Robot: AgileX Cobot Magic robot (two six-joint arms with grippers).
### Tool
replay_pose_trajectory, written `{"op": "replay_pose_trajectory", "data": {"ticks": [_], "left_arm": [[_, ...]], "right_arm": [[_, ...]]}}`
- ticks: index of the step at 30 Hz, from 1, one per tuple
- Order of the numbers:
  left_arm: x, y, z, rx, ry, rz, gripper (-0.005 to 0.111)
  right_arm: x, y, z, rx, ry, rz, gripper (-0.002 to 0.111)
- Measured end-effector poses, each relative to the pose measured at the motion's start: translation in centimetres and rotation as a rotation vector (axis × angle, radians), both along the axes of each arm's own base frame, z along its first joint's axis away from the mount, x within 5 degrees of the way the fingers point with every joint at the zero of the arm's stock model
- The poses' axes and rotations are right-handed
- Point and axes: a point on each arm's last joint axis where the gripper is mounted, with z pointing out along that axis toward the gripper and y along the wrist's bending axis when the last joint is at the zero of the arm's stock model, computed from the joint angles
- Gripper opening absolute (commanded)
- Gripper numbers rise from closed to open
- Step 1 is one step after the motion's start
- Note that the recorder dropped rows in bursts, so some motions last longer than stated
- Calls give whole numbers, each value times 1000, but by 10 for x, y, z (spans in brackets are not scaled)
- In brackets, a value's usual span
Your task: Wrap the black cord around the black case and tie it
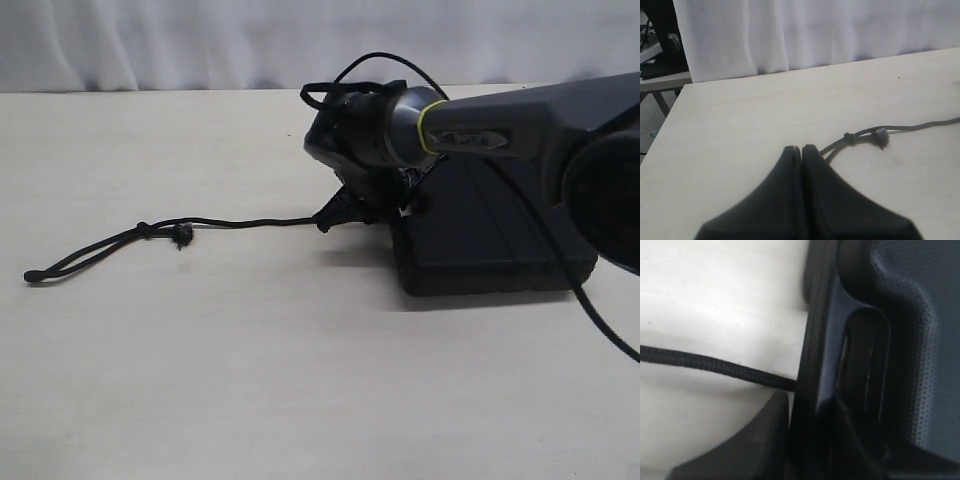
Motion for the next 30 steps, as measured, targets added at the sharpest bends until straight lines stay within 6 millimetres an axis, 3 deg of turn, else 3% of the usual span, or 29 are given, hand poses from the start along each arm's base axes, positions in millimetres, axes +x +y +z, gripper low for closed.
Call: {"op": "replay_pose_trajectory", "data": {"ticks": [12,17,22,30], "left_arm": [[0,0,0,0,0,0,0],[0,0,0,0,0,0,0],[0,0,0,0,0,0,0],[0,0,0,0,0,0,0]], "right_arm": [[-12,-4,79,97,-81,35,4],[-16,-17,106,177,-80,28,4],[-11,-51,127,314,-30,-3,4],[7,-138,152,613,3,-79,4]]}}
